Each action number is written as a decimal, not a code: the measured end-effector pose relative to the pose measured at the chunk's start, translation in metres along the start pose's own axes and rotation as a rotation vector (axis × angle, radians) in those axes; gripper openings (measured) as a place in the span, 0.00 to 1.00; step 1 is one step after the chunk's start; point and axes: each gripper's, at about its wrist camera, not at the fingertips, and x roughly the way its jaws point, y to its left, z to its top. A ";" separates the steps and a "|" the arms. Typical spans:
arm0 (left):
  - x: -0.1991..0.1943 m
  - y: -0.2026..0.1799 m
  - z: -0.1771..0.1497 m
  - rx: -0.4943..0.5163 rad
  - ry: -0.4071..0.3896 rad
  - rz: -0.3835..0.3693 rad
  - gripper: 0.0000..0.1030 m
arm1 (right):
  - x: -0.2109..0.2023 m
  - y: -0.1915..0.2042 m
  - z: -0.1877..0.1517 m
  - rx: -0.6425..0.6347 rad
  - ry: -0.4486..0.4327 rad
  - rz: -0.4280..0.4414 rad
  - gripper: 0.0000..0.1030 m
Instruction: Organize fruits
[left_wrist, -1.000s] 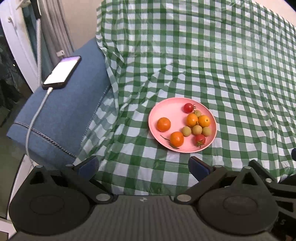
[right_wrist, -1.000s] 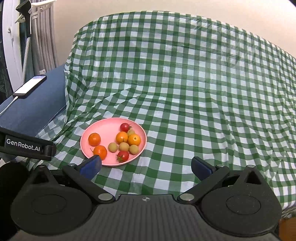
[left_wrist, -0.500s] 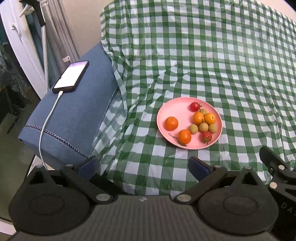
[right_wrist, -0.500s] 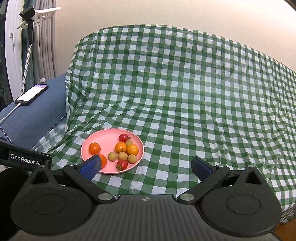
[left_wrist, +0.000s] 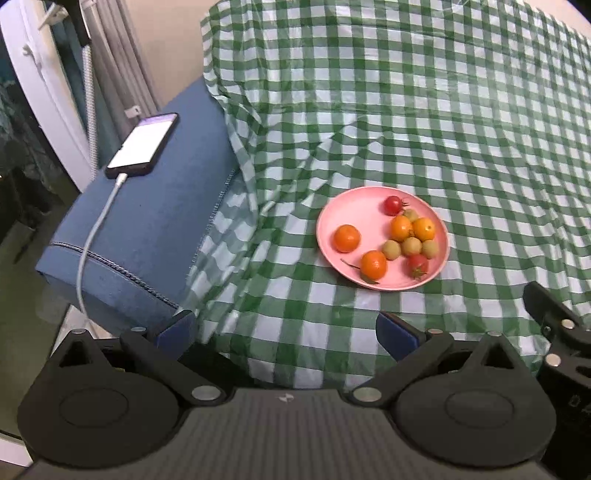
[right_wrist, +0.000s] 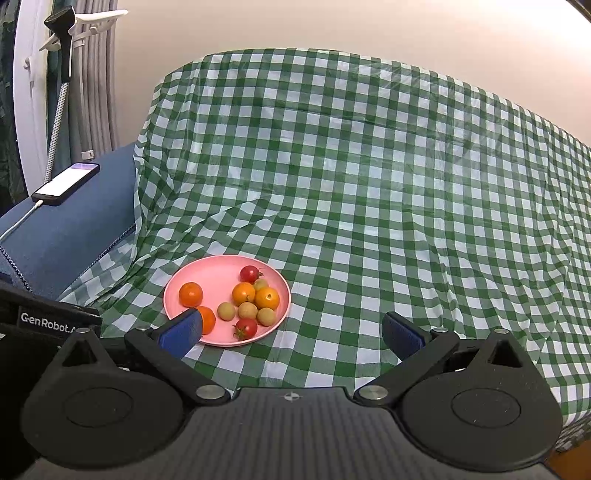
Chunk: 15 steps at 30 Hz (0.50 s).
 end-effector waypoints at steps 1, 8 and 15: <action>0.000 0.000 0.000 -0.003 0.002 0.000 1.00 | 0.000 0.000 0.000 0.000 -0.001 0.001 0.99; 0.000 -0.004 -0.001 0.004 0.001 0.026 1.00 | 0.000 -0.001 -0.001 0.004 -0.001 0.003 0.99; 0.000 -0.004 -0.002 0.007 -0.001 0.031 1.00 | 0.002 0.000 -0.002 0.006 0.002 0.004 0.99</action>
